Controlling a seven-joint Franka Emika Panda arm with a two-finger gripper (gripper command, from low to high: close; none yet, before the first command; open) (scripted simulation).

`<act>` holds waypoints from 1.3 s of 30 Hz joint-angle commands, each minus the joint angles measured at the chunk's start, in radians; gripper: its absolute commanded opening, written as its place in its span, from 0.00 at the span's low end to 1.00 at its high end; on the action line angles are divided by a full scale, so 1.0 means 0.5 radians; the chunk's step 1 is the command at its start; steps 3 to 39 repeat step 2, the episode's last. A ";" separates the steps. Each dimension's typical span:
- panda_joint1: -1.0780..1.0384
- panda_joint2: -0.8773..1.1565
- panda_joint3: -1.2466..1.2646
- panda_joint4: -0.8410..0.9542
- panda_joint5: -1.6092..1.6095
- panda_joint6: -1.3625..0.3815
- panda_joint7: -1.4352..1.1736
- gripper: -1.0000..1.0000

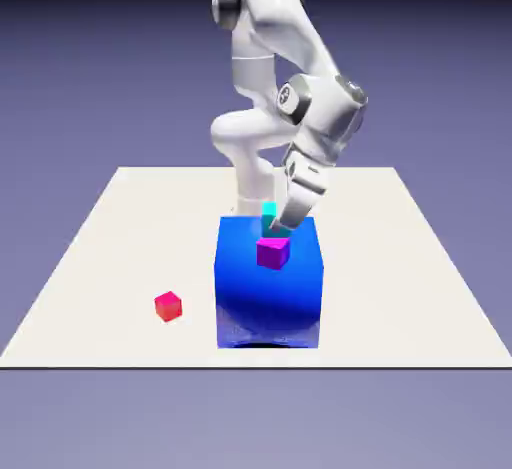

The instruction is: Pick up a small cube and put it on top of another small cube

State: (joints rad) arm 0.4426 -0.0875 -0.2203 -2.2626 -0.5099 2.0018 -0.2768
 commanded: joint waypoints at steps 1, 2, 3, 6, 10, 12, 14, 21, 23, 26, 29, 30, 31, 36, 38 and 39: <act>0.015 -0.023 0.017 0.061 0.018 -0.087 -0.015 1.00; 0.029 -0.046 0.033 0.122 0.037 -0.174 -0.030 1.00; 0.029 -0.046 0.033 0.122 0.037 -0.174 -0.030 1.00; 0.029 -0.046 0.033 0.122 0.037 -0.174 -0.030 1.00; 0.029 -0.046 0.033 0.122 0.037 -0.174 -0.030 1.00; 0.029 -0.046 0.033 0.122 0.037 -0.174 -0.030 1.00; 0.029 -0.046 0.033 0.122 0.037 -0.174 -0.030 1.00; 0.029 -0.046 0.033 0.122 0.037 -0.174 -0.030 1.00; 0.029 -0.046 0.033 0.122 0.037 -0.174 -0.030 1.00; 0.029 -0.046 0.033 0.122 0.037 -0.174 -0.030 1.00; 0.029 -0.046 0.033 0.122 0.037 -0.174 -0.030 1.00; 0.029 -0.046 0.033 0.122 0.037 -0.174 -0.030 1.00; 0.029 -0.046 0.033 0.122 0.037 -0.174 -0.030 1.00; 0.029 -0.046 0.033 0.122 0.037 -0.174 -0.030 1.00; 0.029 -0.046 0.033 0.122 0.037 -0.174 -0.030 1.00; 0.029 -0.046 0.033 0.122 0.037 -0.174 -0.030 1.00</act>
